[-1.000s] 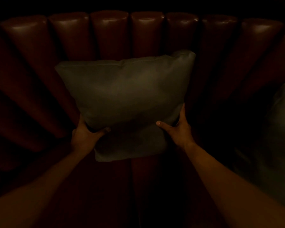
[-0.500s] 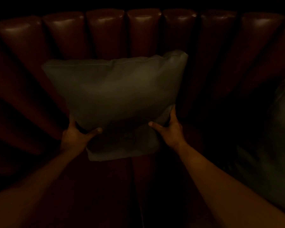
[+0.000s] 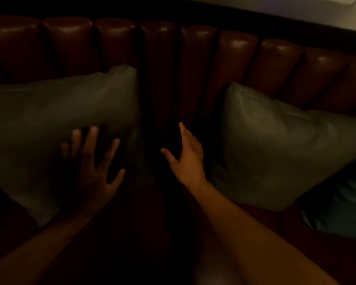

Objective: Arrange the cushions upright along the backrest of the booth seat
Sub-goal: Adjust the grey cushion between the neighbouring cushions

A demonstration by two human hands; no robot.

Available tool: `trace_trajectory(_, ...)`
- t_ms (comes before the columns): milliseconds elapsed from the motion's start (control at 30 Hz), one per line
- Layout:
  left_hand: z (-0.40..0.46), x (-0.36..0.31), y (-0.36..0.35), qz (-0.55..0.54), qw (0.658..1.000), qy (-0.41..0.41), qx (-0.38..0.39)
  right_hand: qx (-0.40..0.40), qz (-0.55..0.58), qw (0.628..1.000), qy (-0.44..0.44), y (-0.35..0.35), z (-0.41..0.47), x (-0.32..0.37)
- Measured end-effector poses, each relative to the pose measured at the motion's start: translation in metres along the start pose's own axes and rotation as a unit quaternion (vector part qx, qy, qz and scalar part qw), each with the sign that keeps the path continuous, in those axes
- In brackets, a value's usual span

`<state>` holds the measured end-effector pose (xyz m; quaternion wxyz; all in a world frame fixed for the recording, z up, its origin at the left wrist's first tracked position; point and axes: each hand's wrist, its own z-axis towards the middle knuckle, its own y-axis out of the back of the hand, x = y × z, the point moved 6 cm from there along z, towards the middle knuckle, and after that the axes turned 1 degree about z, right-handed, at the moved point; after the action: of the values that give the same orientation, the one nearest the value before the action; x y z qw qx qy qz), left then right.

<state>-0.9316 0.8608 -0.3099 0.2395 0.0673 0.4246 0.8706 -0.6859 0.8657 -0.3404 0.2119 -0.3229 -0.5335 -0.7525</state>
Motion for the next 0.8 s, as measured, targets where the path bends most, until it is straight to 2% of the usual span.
trace_trajectory(100,0.029,-0.054,-0.010,-0.073,0.991,-0.090,0.061,-0.079,-0.051,0.995,0.031,0.053,-0.007,-0.015)
trace_trajectory(167,0.046,-0.093,-0.015,-0.149,0.978,-0.095,0.112,-0.122,-0.046,0.990,0.052,0.088,-0.018,-0.020)
trace_trajectory(233,0.060,-0.134,-0.019,-0.232,0.960,-0.056,0.150,-0.165,-0.070,0.980,0.085,0.123,-0.031,-0.022)
trace_trajectory(333,0.076,-0.181,-0.032,-0.334,0.921,0.061,0.192,-0.221,-0.095,0.966,0.095,0.175,-0.044,-0.034)
trace_trajectory(400,0.090,-0.206,-0.039,-0.379,0.900,0.109,0.184,-0.259,-0.105,0.956,0.089,0.213,-0.048,-0.048)
trace_trajectory(500,0.108,-0.233,-0.050,-0.418,0.881,0.134,0.176,-0.303,-0.114,0.944,0.061,0.262,-0.051,-0.077)
trace_trajectory(700,0.134,-0.279,-0.054,-0.391,0.900,0.134,0.138,-0.301,-0.111,0.947,-0.030,0.317,-0.063,-0.133)
trace_trajectory(800,0.138,-0.288,-0.057,-0.403,0.893,0.162,0.120,-0.314,-0.075,0.944,-0.069,0.330,-0.065,-0.151)
